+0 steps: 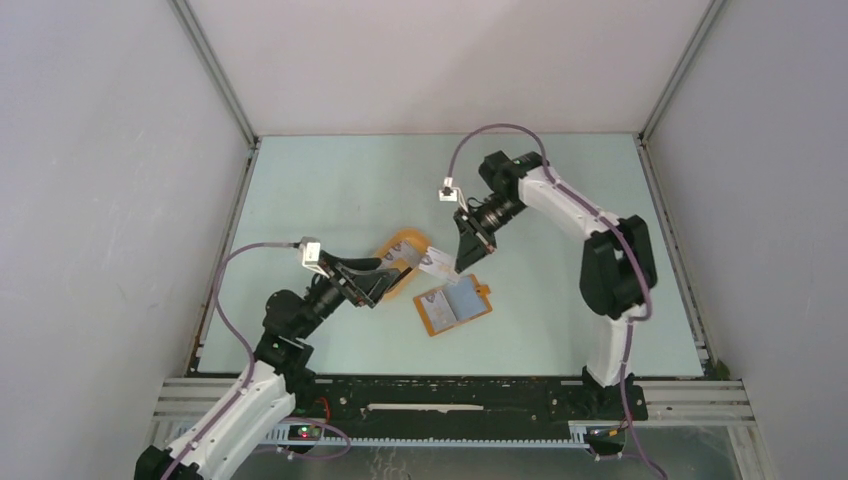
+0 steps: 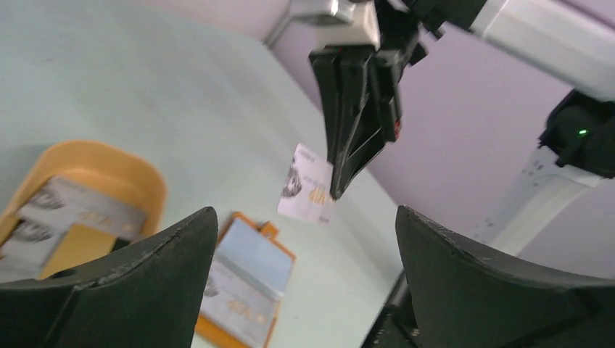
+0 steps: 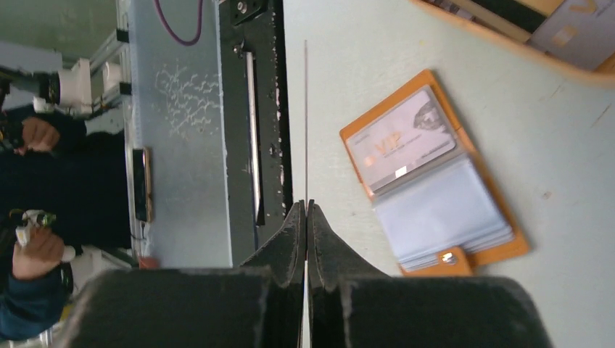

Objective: Put the credit cards into the card holder
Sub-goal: Pick up the credit card from the storage box.

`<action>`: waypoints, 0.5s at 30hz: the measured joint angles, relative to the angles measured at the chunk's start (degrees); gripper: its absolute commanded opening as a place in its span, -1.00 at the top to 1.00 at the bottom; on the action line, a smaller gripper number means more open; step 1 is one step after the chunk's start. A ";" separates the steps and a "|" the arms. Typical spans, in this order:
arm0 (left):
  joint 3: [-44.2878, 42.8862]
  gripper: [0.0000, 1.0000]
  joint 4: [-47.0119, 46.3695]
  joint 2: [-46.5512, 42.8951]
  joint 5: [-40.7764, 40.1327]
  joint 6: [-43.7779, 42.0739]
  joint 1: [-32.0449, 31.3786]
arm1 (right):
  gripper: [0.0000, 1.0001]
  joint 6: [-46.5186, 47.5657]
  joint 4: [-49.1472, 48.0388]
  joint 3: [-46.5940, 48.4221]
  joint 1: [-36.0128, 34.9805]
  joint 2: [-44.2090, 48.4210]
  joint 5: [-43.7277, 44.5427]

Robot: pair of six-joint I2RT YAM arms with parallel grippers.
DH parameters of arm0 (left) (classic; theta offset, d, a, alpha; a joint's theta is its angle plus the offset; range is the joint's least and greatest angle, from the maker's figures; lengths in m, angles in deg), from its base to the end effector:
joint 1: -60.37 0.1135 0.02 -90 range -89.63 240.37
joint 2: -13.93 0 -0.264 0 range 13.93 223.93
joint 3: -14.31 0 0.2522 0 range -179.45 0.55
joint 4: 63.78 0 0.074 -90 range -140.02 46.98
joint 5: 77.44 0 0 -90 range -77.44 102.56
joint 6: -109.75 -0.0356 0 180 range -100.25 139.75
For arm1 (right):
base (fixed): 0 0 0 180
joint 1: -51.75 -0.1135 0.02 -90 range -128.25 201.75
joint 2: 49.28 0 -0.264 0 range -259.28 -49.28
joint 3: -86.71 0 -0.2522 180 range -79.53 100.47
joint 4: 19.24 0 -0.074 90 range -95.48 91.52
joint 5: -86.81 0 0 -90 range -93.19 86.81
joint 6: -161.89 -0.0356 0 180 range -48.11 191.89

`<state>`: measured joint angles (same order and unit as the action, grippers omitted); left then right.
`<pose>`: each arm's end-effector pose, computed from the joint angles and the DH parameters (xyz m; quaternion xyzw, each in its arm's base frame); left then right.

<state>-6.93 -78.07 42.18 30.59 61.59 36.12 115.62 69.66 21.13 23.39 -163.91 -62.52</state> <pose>0.1274 -0.0695 0.2213 0.0164 0.6629 -0.4910 0.5649 0.3231 0.2092 0.2604 -0.5144 0.7003 0.4896 0.0729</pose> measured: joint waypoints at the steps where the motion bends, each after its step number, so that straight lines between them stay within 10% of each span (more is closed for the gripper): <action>1: 0.00 -0.91 -1.97 0.61 1.01 0.92 0.00 | 1.00 -2.19 -2.43 -4.02 0.24 2.75 -0.35; 15: 6.38 -0.55 -30.21 13.03 -2.99 12.24 -9.44 | 1.00 -27.34 -29.53 -25.90 4.00 19.10 -12.74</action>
<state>-0.55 -108.28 55.20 27.59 73.83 26.68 88.27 40.13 -4.77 27.39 -144.81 -75.26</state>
